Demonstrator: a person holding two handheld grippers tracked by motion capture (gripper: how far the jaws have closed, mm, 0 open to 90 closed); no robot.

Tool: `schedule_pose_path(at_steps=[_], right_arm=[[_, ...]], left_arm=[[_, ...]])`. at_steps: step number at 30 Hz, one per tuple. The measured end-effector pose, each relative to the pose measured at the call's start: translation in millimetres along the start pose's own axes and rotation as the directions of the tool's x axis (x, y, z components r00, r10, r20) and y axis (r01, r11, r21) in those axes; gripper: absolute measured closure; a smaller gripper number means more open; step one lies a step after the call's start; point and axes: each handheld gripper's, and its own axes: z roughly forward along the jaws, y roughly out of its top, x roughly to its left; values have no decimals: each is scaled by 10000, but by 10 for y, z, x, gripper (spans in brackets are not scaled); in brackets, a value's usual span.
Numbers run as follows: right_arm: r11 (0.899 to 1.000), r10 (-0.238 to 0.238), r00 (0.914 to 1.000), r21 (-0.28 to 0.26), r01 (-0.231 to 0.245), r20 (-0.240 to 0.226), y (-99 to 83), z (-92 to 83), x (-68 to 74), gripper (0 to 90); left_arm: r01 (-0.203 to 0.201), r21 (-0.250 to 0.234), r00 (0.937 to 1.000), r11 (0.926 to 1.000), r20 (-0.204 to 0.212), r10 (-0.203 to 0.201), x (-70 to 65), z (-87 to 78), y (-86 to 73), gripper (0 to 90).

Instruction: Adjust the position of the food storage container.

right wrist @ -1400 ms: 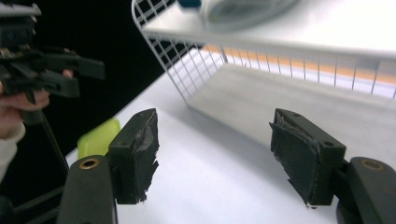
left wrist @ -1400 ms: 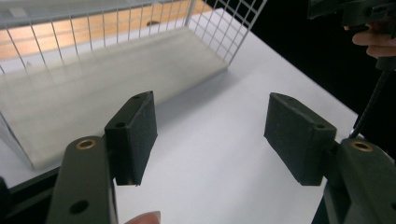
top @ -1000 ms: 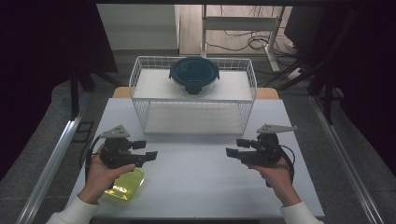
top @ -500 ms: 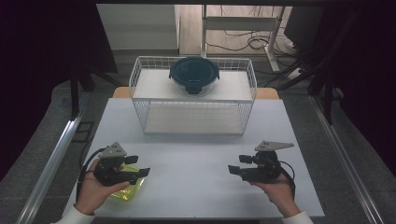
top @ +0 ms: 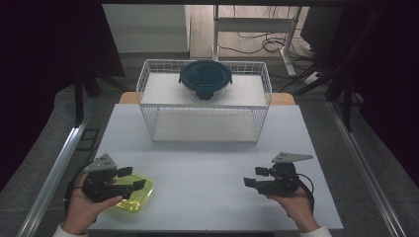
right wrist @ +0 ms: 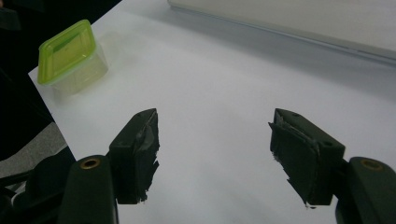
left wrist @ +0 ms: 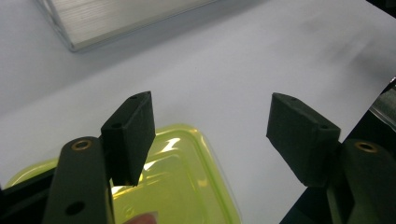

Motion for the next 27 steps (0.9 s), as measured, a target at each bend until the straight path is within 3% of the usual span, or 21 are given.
schedule_pose_path(at_steps=[8,12,15,16,18,19,23,25,27], right_arm=[[9998,214,9998,26,-214,8,-32,6,-44,324],[9997,235,9997,68,-235,-37,-36,21,-56,324],[9996,276,9996,97,-275,-24,-43,29,-62,324],[9995,285,9996,94,-285,-19,-45,31,-63,324],[9995,301,9995,96,-300,-21,-46,34,-63,324],[9994,326,9994,110,-325,-63,-49,42,-61,324],[9994,322,9994,159,-321,-80,-52,51,-51,324],[9993,337,9994,155,-336,-79,-56,56,-57,324],[9991,391,9992,168,-389,-81,-58,57,-64,324]], left_arm=[[152,60,9991,9999,-392,-149,104,-256,-129,404],[299,302,9993,9991,-248,-291,129,-323,-222,538],[265,620,9996,9977,44,-268,129,-327,-278,703],[199,956,9994,9952,270,-225,120,-305,-343,758],[184,1188,9993,9927,293,-220,118,-285,-378,839],[141,1565,9994,9876,293,-189,114,-256,-439,872],[98,1952,9974,9807,680,-235,106,-282,-588,900],[150,2159,9983,9763,511,-267,106,-291,-659,900],[118,2675,9996,9635,207,-179,106,-270,-760,900]])
